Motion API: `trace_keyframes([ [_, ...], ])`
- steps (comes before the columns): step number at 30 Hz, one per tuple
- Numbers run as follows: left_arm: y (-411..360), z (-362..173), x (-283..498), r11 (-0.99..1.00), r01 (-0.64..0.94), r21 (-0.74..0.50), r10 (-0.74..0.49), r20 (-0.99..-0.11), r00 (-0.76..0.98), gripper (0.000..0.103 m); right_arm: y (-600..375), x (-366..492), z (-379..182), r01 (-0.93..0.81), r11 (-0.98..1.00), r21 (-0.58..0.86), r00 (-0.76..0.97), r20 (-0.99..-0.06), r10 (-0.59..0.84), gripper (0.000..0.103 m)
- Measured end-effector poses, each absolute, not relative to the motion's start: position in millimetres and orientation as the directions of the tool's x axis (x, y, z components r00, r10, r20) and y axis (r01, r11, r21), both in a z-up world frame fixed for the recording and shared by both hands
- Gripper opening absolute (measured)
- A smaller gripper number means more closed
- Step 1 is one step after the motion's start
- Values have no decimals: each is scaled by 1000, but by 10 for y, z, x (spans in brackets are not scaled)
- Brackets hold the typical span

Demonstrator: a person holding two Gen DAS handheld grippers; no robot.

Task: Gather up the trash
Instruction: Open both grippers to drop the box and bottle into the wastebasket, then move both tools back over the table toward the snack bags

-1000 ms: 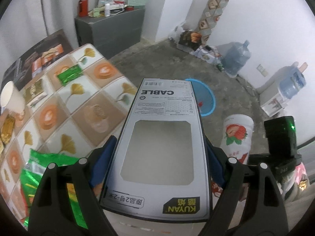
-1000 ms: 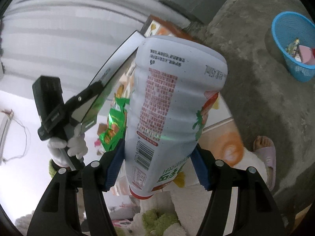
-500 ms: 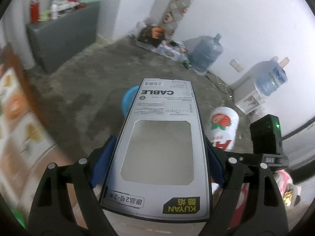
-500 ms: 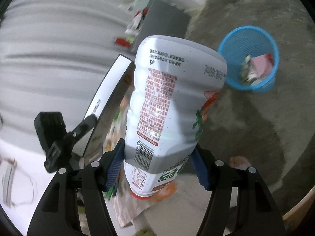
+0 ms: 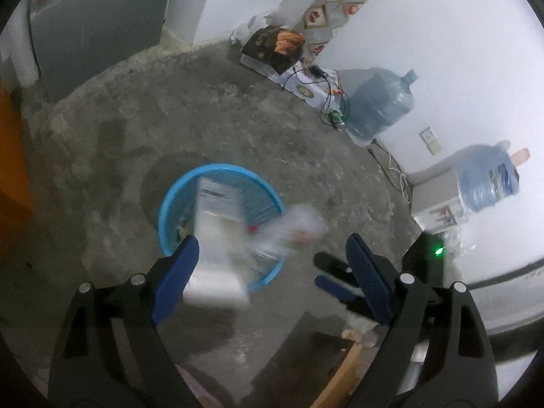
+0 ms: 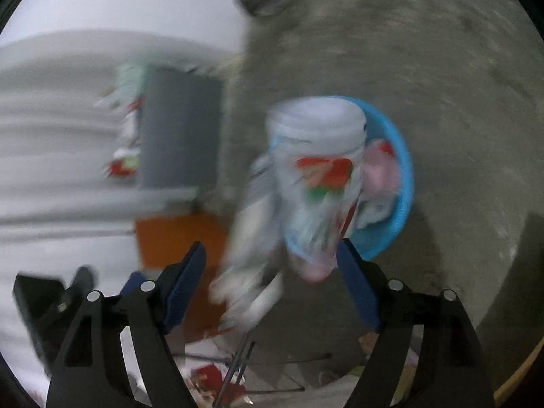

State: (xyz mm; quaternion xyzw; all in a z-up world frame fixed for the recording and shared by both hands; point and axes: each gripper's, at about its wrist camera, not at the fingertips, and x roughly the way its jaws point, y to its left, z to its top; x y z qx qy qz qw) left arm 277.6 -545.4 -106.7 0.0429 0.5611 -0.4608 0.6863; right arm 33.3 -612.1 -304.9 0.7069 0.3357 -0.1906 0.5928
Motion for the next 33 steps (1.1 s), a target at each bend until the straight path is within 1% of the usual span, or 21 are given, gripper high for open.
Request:
trace_keyframes([
  [2, -5399, -1092, 2745, 557, 670, -490, -604, -793, -79, 84, -6055, 277, -3051, 690, -58, 721, 709, -658, 254, 77],
  [5, -5234, -1022, 2680, 533, 703, -471, -614, -787, -62, 84, -5984, 183, -3013, 702, -3, 712, 690, -680, 247, 77],
  [10, -4807, -765, 2593, 514, 719, -468, -656, -754, -22, 84, -5765, -165, -2823, 693, 43, 720, 694, -682, 232, 77],
  [14, -4413, -438, 2427, 489, 743, -457, -704, -710, 27, 84, -5537, -414, -2526, 699, 140, 701, 673, -711, 203, 77],
  [18, -4012, -133, 2173, 478, 756, -447, -748, -659, 82, 84, -5306, -503, -2070, 701, 300, 647, 642, -755, 131, 77],
  [21, -3727, 51, 1951, 481, 767, -423, -759, -639, 124, 84, -5146, -501, -1682, 684, 428, 591, 632, -773, 58, 77],
  [23, -3475, 178, 1793, 487, 772, -410, -774, -612, 164, 84, -5065, -473, -1473, 667, 491, 561, 636, -772, 19, 81],
  [25, -3213, 280, 1692, 493, 771, -403, -785, -588, 195, 84, -4941, -412, -1209, 639, 564, 523, 648, -761, -28, 89],
  [27, -2970, 358, 1595, 507, 767, -394, -790, -568, 230, 84, -4816, -355, -993, 622, 625, 472, 652, -754, -81, 95],
  [31, -2363, 489, 1449, 564, 744, -359, -777, -535, 331, 84, -4447, -191, -543, 575, 740, 349, 671, -718, -183, 97],
  [33, -2096, 528, 1389, 595, 727, -343, -763, -525, 377, 84, -4232, -97, -358, 524, 794, 309, 697, -691, -191, 97],
])
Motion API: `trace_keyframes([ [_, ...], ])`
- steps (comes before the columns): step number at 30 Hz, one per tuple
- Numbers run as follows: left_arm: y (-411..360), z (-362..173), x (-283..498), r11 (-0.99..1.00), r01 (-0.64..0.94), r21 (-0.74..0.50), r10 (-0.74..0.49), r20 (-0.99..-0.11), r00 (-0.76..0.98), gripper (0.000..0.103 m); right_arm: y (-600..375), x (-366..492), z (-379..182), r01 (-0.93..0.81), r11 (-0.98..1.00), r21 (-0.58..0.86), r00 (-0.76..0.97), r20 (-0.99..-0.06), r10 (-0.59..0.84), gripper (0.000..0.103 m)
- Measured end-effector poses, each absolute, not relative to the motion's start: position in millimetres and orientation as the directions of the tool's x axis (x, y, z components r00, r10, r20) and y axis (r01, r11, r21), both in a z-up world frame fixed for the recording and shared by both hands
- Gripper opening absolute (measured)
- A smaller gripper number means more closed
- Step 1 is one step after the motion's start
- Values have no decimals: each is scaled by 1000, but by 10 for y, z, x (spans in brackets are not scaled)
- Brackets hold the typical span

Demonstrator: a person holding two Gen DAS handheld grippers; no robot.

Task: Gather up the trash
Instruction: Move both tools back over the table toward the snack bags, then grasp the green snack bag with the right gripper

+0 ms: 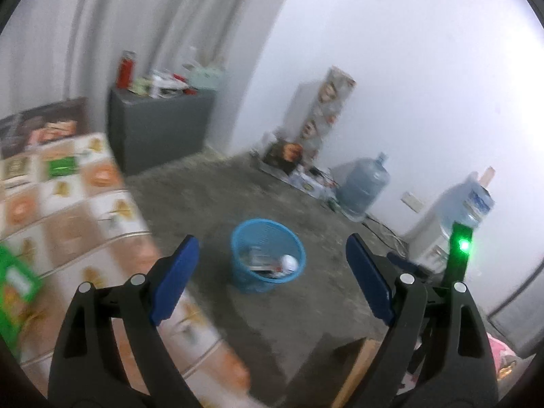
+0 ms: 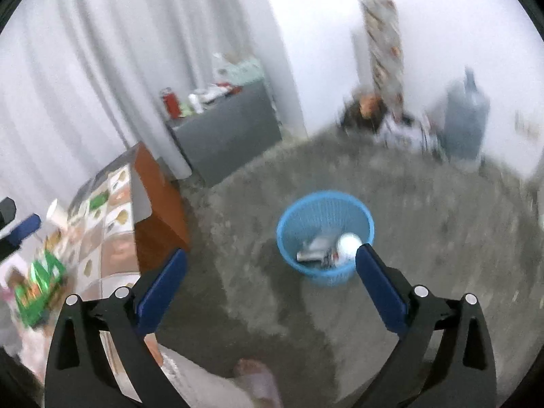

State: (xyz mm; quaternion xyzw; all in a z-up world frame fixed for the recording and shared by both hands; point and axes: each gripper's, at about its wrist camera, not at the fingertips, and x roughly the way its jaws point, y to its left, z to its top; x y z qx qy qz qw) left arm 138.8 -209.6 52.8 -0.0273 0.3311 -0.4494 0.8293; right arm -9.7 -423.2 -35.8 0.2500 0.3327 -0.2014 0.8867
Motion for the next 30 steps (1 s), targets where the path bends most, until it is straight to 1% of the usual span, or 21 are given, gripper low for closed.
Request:
trace_keyframes([
  [2, -1766, 558, 1327, 631, 705, -325, -745, -508, 432, 84, -4065, -20, -237, 485, 818, 310, 723, -668, -175, 97],
  [4, -1473, 569, 1280, 664, 678, -315, -724, -497, 478, 84, -3946, 24, -144, 444, 825, 348, 755, -642, -135, 97],
  [7, -944, 560, 1212, 716, 628, -305, -686, -478, 549, 84, -3734, 147, -2, 334, 835, 438, 810, -587, -16, 97],
  [11, -357, 512, 1115, 774, 551, -311, -630, -467, 621, 84, -3451, 394, 176, 208, 833, 513, 841, -529, 116, 97],
  [14, 91, 451, 1044, 813, 491, -313, -583, -455, 673, 84, -3148, 641, 297, 78, 786, 613, 837, -469, 282, 97],
  [15, 221, 437, 1013, 823, 473, -314, -568, -452, 688, 84, -3018, 759, 330, 15, 744, 668, 822, -432, 372, 96],
  [17, 497, 391, 965, 845, 430, -318, -533, -451, 716, 84, -2821, 890, 325, -48, 674, 737, 787, -388, 480, 96],
  [18, 611, 355, 942, 855, 408, -320, -517, -455, 725, 84, -2655, 1002, 279, -82, 611, 787, 746, -359, 561, 96],
  [19, 751, 306, 922, 868, 377, -323, -492, -464, 737, 84, -2530, 1086, 230, -94, 566, 819, 710, -343, 615, 96],
  [20, 867, 263, 905, 879, 346, -328, -470, -474, 745, 84, -2334, 1194, 146, -95, 517, 851, 658, -336, 674, 93],
  [21, 919, 235, 887, 885, 324, -334, -456, -481, 749, 84, -2200, 1261, 82, -88, 495, 865, 620, -341, 706, 88],
  [23, 1130, 159, 865, 895, 273, -353, -426, -494, 758, 84, -1836, 1408, -82, -55, 454, 889, 529, -360, 769, 82],
  [24, 1216, 132, 843, 898, 251, -361, -413, -498, 762, 84, -1696, 1462, -171, -35, 432, 901, 488, -362, 795, 77],
  [28, 1538, 49, 823, 910, 180, -374, -363, -508, 781, 84, -1136, 1663, -494, 65, 395, 917, 345, -392, 853, 66],
  [30, 1652, 20, 820, 910, 159, -383, -352, -508, 786, 84, -926, 1729, -642, 111, 408, 906, 294, -422, 858, 63],
])
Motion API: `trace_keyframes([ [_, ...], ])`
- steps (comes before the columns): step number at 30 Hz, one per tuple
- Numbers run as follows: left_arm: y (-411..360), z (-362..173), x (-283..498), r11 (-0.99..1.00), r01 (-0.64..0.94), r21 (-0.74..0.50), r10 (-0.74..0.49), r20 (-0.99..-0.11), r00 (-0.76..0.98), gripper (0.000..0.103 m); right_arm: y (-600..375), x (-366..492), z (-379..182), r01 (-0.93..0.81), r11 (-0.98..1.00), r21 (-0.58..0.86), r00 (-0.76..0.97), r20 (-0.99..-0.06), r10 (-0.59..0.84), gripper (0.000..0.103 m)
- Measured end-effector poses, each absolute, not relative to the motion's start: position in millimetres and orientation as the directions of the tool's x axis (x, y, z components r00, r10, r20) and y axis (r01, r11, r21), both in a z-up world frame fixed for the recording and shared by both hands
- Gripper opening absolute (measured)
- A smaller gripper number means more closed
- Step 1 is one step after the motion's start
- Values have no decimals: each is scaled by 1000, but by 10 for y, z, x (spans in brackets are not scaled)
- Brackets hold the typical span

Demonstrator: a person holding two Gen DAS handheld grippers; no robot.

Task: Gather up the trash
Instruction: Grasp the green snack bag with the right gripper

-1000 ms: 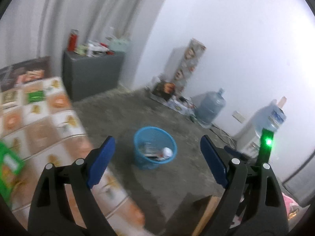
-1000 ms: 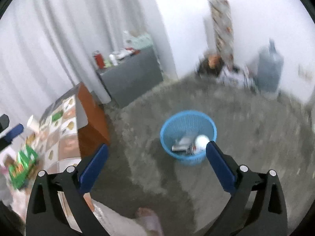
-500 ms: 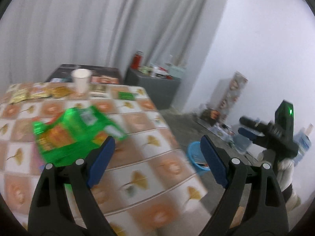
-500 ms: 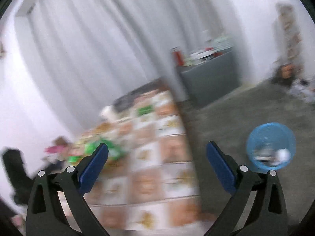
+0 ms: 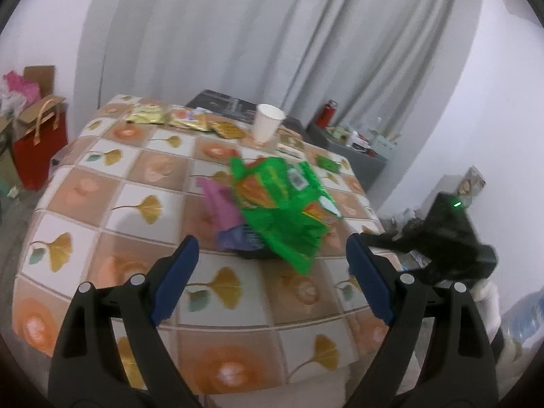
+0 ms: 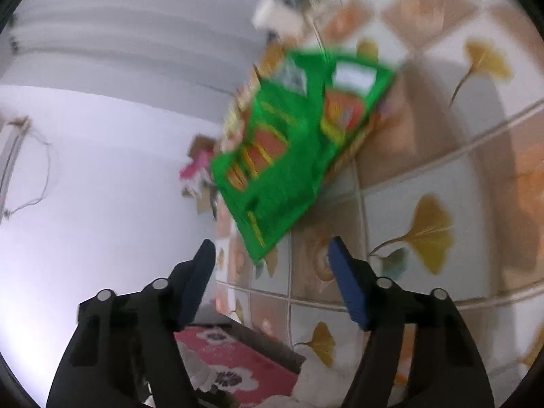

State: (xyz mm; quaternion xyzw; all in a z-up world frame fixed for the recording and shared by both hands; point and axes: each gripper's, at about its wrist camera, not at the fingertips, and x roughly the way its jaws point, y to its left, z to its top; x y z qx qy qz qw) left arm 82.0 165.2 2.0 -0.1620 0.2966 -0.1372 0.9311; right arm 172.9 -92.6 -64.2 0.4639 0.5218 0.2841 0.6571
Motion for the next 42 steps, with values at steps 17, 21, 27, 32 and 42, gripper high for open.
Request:
trace_keyframes([
  [17, 1818, -165, 956, 887, 139, -440, -375, -512, 773, 84, -860, 1925, -1014, 229, 319, 920, 257, -373, 891, 14],
  [21, 1808, -205, 1021, 886, 128, -445, -374, -524, 765, 84, -1040, 1860, -1009, 227, 293, 929, 260, -347, 901, 9],
  [27, 1832, -214, 1089, 884, 116, -454, -370, -526, 766, 84, -1451, 1778, -1021, 213, 306, 928, 253, -355, 900, 7],
  [32, 1821, -192, 1170, 886, 114, -449, -367, -530, 764, 84, -1840, 1611, -1028, 188, 318, 929, 239, -357, 903, 7],
  [42, 1542, -119, 1864, 925, 155, -346, -346, -603, 719, 84, -2639, 1219, -981, 192, 367, 910, 275, -408, 870, 7],
])
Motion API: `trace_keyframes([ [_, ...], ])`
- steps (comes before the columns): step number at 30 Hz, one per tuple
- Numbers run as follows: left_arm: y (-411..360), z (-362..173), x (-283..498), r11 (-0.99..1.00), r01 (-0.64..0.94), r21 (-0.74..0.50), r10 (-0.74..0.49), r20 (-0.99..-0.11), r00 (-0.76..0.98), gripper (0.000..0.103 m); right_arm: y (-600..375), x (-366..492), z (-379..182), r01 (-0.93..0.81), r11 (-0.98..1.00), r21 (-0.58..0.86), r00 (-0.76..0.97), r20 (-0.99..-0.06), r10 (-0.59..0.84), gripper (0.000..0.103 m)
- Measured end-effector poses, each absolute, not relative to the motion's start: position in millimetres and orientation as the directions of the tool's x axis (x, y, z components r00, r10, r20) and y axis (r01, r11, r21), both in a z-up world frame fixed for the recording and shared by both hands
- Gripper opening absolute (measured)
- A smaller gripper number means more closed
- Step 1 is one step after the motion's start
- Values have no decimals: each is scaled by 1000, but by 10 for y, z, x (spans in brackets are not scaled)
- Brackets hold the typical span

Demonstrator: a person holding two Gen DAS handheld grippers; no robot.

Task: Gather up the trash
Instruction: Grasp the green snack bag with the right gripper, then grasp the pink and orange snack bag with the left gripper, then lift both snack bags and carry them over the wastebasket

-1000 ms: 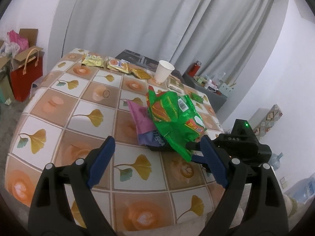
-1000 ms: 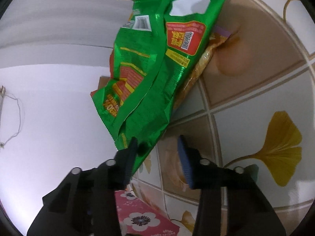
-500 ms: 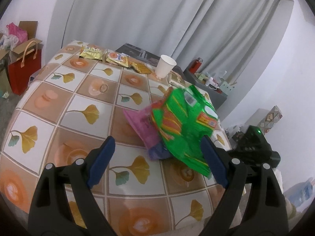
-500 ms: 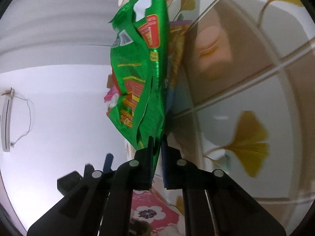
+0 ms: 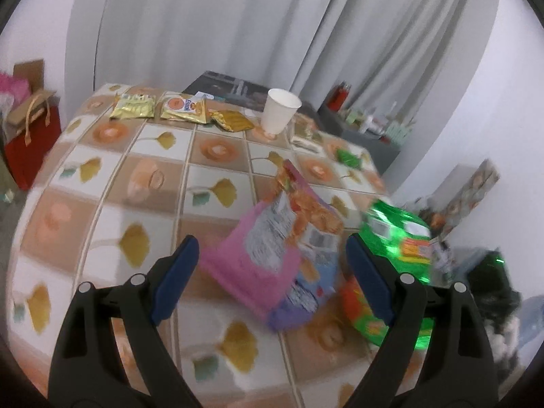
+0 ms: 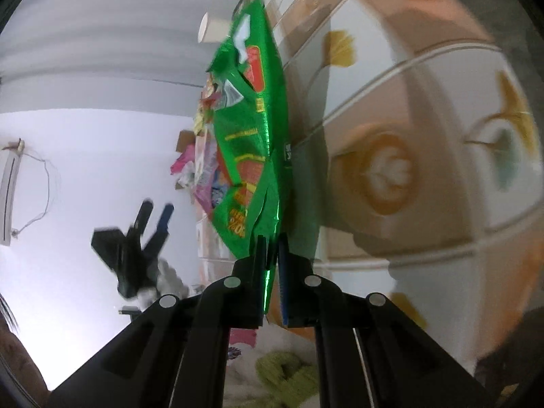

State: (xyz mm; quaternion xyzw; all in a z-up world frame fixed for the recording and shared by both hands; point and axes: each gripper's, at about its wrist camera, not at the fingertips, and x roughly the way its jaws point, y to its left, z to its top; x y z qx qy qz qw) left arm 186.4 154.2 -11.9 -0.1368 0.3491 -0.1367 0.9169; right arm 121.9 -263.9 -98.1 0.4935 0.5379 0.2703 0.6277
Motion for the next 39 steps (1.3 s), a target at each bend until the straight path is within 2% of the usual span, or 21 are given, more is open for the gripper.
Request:
trace_keyframes([
  [4, 1340, -270, 2383, 937, 201, -287, -348, -692, 633, 84, -2793, 1144, -950, 207, 368, 906, 309, -418, 854, 7],
  [7, 1171, -472, 2639, 959, 218, -183, -276, -788, 550, 78, -2964, 1036, -914, 208, 385, 899, 315, -434, 844, 7],
  [10, 1075, -610, 2718, 958, 253, -134, -247, -834, 494, 65, -3028, 972, -872, 205, 397, 895, 316, -444, 839, 8],
  [11, 1061, -627, 2720, 958, 256, -130, -243, -843, 480, 58, -2923, 1002, -864, 204, 403, 892, 315, -450, 836, 8],
  [14, 1079, -642, 2639, 957, 247, -154, -255, -851, 459, 43, -2824, 1035, -844, 199, 419, 886, 311, -462, 830, 9],
  [20, 978, -630, 2248, 949, 256, -184, -287, -841, 459, 37, -2634, 1150, -817, 196, 448, 872, 305, -489, 818, 10],
  [23, 912, -651, 2028, 955, 249, -161, -267, -835, 482, 35, -2634, 1209, -816, 205, 455, 867, 310, -498, 810, 13],
  [25, 906, -655, 1932, 955, 235, -179, -276, -829, 487, 34, -2660, 1230, -812, 211, 459, 863, 319, -504, 802, 24],
  [30, 897, -658, 1825, 958, 212, -193, -275, -823, 496, 34, -2675, 1338, -880, 230, 457, 859, 328, -511, 794, 36],
  [39, 859, -632, 1774, 962, 207, -176, -259, -821, 509, 33, -2662, 1548, -1034, 256, 430, 866, 359, -498, 789, 36],
])
